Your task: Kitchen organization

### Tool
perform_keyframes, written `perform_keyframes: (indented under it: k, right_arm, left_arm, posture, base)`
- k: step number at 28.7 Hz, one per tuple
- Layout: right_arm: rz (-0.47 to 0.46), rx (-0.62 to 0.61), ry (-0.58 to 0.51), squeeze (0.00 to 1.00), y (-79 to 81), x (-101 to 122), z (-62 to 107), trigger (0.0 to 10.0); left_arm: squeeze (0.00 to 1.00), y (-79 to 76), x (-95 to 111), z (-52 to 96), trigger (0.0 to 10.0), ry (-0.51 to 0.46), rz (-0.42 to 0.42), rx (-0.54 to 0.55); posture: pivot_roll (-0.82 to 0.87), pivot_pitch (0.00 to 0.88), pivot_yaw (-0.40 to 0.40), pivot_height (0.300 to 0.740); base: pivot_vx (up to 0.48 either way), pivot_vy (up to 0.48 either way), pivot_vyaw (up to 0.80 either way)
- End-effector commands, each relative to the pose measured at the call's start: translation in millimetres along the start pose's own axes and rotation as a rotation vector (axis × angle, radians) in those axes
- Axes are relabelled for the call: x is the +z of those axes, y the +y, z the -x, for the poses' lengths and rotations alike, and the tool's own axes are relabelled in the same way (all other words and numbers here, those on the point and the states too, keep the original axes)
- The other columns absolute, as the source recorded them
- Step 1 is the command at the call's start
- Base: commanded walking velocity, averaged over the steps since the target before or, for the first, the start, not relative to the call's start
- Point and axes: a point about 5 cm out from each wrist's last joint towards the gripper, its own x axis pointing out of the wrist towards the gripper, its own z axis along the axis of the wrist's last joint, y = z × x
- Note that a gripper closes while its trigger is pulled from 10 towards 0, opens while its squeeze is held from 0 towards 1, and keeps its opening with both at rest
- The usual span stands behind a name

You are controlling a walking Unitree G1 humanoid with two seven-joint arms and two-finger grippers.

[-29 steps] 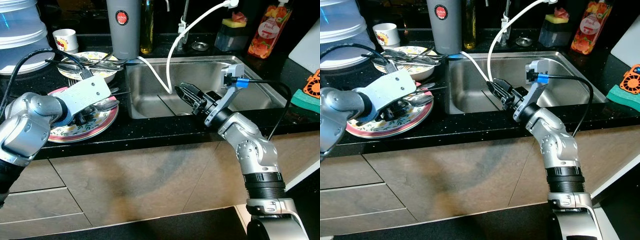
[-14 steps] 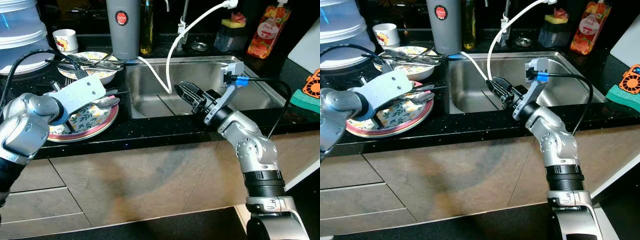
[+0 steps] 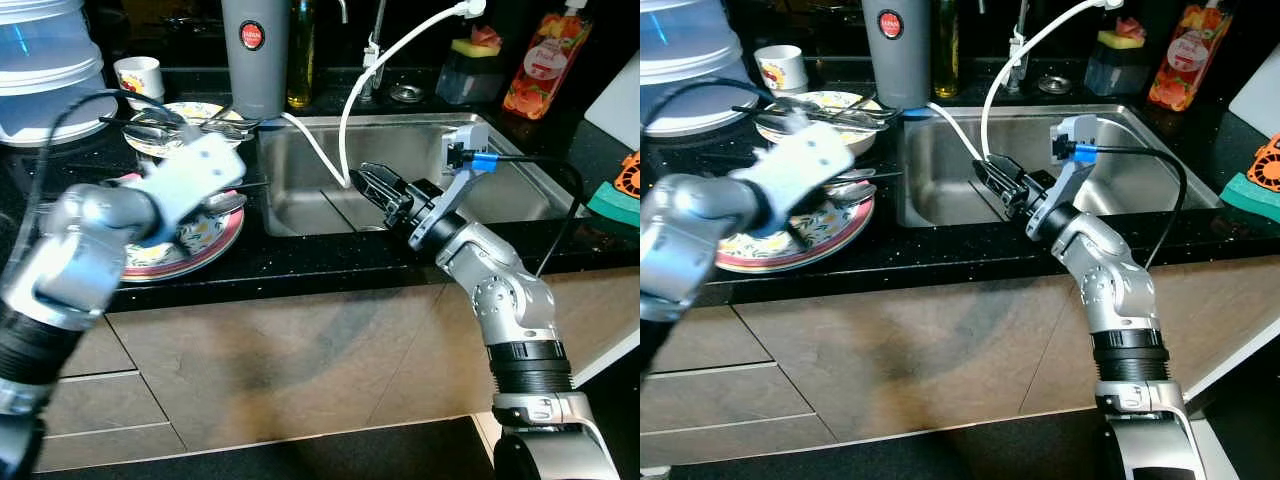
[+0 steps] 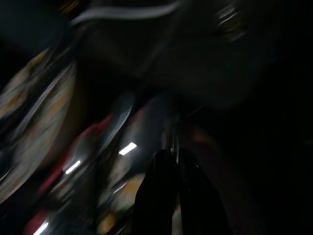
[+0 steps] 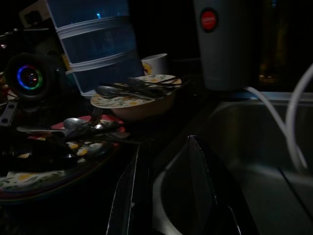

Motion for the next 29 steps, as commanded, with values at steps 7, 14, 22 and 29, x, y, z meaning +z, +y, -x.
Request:
perform_keyframes:
  k: [7,14,22,29]
  right_arm:
    - [0.004,-0.002,0.012,0.0,-1.5,1,0.6,10.0]
    - [0.003,-0.003,0.009,0.0,-1.1,1,0.5,10.0]
    - [0.001,-0.002,0.007,0.0,-0.8,1,0.5,10.0]
    - [-0.001,-0.001,0.007,0.0,-0.7,1,0.8,10.0]
  left_arm:
    - [0.0,-6.6,12,-3.4,0.0,-0.056,0.086,-0.039]
    - [0.0,14.1,38,4.1,0.0,-0.215,0.2,0.11]
    - [0.0,34.7,57,15.7,0.0,-0.355,0.29,0.249]
    - [0.0,38.7,61,18.6,0.0,-0.389,0.325,0.276]
  posture:
    - [-0.02,0.163,-0.046,0.74]
    - [-0.01,0.163,-0.044,0.74]
    - [-0.01,0.162,-0.044,0.74]
    - [-0.01,0.162,-0.044,0.74]
  base:
    - [0.0,0.0,0.0]
    - [0.0,0.0,0.0]
    - [0.0,0.0,0.0]
    - [0.0,0.0,0.0]
